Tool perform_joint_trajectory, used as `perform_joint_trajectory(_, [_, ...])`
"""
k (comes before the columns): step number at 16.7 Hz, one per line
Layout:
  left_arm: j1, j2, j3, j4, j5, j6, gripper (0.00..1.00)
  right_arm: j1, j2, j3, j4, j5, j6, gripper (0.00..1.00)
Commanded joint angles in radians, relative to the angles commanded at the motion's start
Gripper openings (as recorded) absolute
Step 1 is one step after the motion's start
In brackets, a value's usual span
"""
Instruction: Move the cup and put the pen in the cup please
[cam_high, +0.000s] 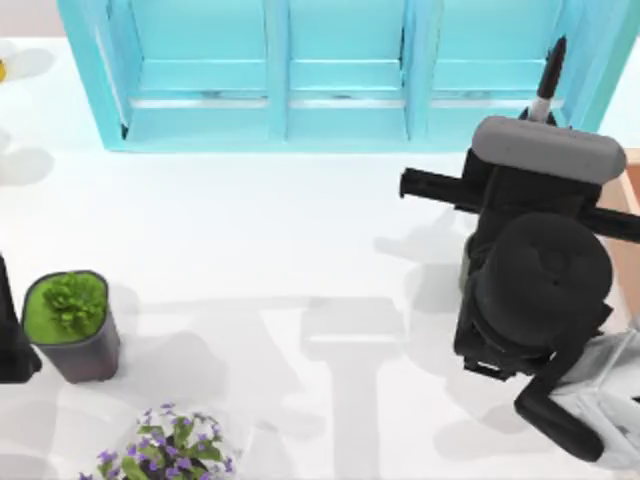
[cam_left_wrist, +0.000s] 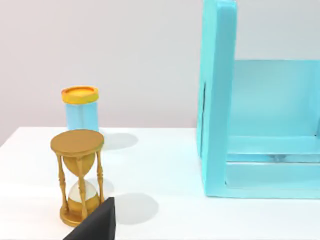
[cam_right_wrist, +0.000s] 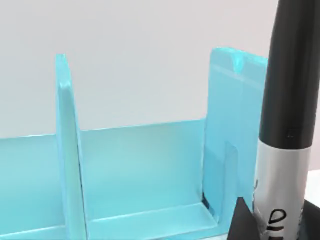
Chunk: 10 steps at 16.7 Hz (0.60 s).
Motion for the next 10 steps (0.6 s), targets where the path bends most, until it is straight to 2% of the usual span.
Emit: perform_joint_trajectory(10, [0.0,0.0,0.0,0.0,0.0,0.0,1.0,0.0,0.0,0.0,0.0,0.0,0.0,0.75])
